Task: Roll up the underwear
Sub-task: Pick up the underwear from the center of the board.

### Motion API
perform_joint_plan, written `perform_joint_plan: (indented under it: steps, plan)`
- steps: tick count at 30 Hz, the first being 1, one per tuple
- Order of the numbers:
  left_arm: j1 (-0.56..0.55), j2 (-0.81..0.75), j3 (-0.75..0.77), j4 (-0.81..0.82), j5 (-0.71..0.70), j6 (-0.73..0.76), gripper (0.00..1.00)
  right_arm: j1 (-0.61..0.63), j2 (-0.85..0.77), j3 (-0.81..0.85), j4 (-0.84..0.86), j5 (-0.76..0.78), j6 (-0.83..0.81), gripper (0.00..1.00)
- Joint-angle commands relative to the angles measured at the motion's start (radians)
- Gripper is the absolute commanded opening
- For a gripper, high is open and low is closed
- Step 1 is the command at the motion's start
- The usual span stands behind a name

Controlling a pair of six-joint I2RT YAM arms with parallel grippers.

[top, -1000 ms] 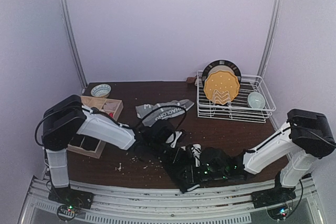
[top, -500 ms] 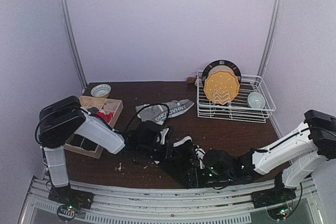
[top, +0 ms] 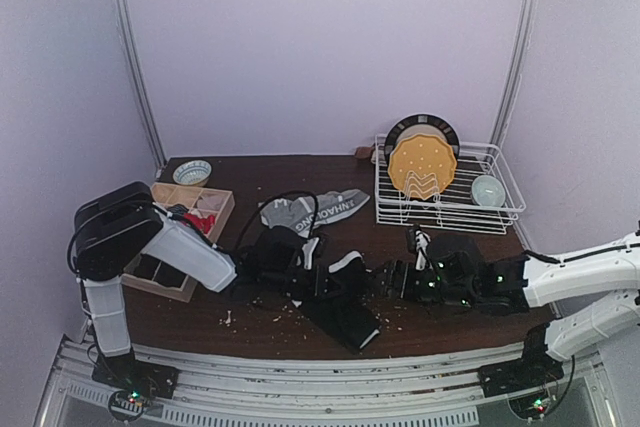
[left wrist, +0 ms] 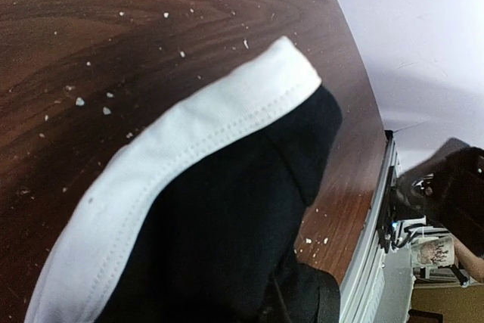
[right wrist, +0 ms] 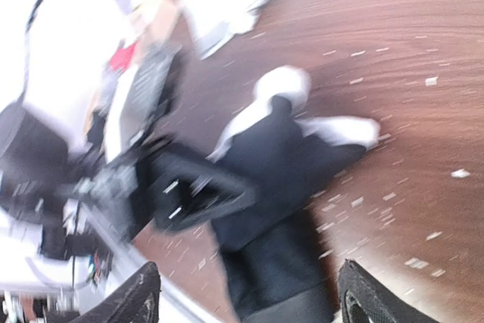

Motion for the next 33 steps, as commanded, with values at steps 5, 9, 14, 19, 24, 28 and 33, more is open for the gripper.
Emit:
perform_joint_plan:
  steps: [5,9,14,19,24,28,33]
  plan:
    - [0.003,0.014,0.020,-0.009,0.019,0.030,0.00,-0.176,0.156,-0.012,0.144,-0.128,0.108,0.77]
    - [0.002,0.017,0.021,-0.024,0.021,0.034,0.00,-0.213,0.269,0.020,0.226,-0.219,0.134,0.74]
    - [0.002,0.022,0.020,-0.027,0.030,0.036,0.00,-0.225,0.414,0.060,0.317,-0.304,0.175,0.69]
    - [0.002,0.021,0.024,-0.044,0.038,0.045,0.00,-0.227,0.477,0.068,0.424,-0.361,0.197,0.42]
    - [0.002,0.002,0.022,-0.066,0.039,0.056,0.05,-0.226,0.482,0.108,0.386,-0.376,0.152,0.10]
    - [0.002,-0.038,0.010,-0.114,0.032,0.073,0.23,-0.224,0.468,0.137,0.333,-0.379,0.118,0.00]
    - [0.002,-0.112,-0.015,-0.184,0.019,0.094,0.36,-0.212,0.433,0.182,0.225,-0.357,0.062,0.00]
